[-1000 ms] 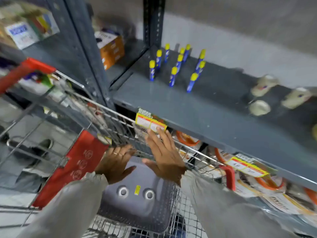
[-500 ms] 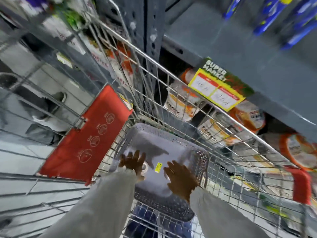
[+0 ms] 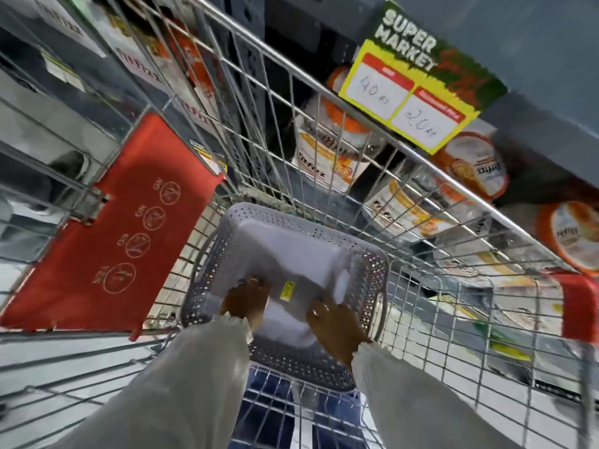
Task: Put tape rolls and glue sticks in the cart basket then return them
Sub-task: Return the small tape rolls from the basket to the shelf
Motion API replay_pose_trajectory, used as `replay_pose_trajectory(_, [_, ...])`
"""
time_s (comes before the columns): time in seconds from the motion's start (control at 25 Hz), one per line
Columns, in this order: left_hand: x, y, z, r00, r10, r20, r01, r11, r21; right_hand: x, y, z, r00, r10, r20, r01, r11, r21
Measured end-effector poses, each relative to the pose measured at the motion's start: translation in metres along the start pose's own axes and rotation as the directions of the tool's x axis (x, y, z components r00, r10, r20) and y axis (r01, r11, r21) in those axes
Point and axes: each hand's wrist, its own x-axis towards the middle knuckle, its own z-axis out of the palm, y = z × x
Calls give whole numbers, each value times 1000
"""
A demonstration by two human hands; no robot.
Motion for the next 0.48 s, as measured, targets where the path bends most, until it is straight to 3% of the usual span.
replay_pose_trajectory(0.08, [-2,-2,-4,999,8,48,-7,999,-33,-10,1,1,1000,2,8,-3,994,114])
replay_pose_trajectory(0.2, [-15,4,-40,996,59,59,-52,992,-114,-22,2,-31,996,29,-80,-18,990,141])
replay_pose_trajectory(0.36, [-50,16,-100,972,201,-120,-211,974,-77,-41,6,-107,959,66,-275,-39,994,102])
replay_pose_trajectory(0.48, [-79,20,-142,906,325,-269,-353,934,-59,-59,15,-164,865,13,-501,14,999,49])
